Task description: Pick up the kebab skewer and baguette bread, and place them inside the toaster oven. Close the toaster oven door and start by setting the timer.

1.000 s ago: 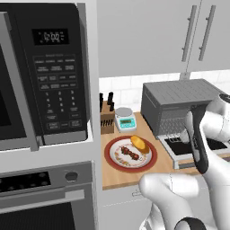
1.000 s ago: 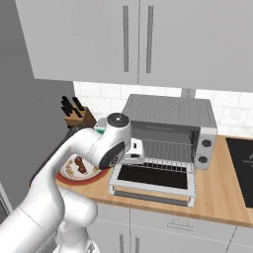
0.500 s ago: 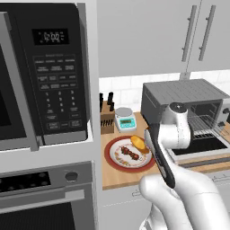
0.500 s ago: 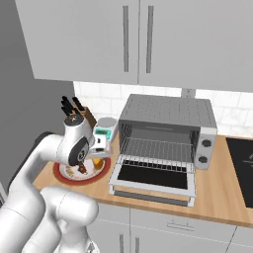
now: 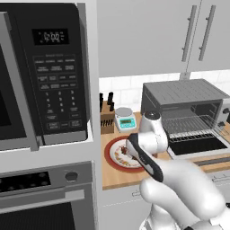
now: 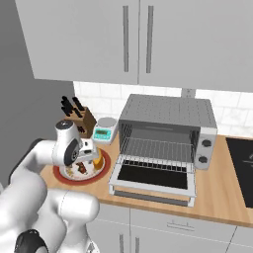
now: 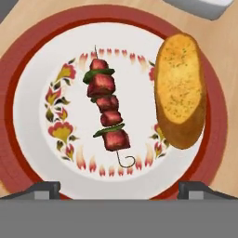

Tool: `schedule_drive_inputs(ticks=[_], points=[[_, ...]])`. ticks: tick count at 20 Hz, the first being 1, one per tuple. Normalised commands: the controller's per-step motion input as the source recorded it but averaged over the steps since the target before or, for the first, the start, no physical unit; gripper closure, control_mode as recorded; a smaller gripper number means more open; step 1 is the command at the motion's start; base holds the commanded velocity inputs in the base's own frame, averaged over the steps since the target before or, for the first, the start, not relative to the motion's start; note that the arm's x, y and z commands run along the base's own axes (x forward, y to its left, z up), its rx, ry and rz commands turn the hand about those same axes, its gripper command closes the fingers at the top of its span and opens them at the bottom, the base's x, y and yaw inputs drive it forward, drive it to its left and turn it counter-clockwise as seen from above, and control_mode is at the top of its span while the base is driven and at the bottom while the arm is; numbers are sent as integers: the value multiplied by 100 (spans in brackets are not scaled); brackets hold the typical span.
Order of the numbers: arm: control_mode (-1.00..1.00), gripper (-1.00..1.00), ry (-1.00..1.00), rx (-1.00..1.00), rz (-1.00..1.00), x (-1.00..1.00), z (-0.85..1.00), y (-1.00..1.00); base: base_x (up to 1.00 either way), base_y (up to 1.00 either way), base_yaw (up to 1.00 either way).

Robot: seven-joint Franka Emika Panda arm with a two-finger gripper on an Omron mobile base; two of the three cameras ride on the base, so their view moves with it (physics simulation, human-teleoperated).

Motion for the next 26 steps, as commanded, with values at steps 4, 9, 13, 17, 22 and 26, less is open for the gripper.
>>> schedule_drive_inputs(ticks=[4,9,13,17,22,26], points=[[-100,-100,9,0,1,23,-29,2,0,0,0],[-100,-100,11,0,0,32,-38,2,0,0,0],[-100,-100,2,0,0,27,-33,13,0,0,0],[-100,-100,3,0,0,9,-27,9,0,0,0],[-100,-100,1,0,0,-1,-19,0,0,0,0],[-100,100,0,0,0,-5,-13,0,0,0,0]])
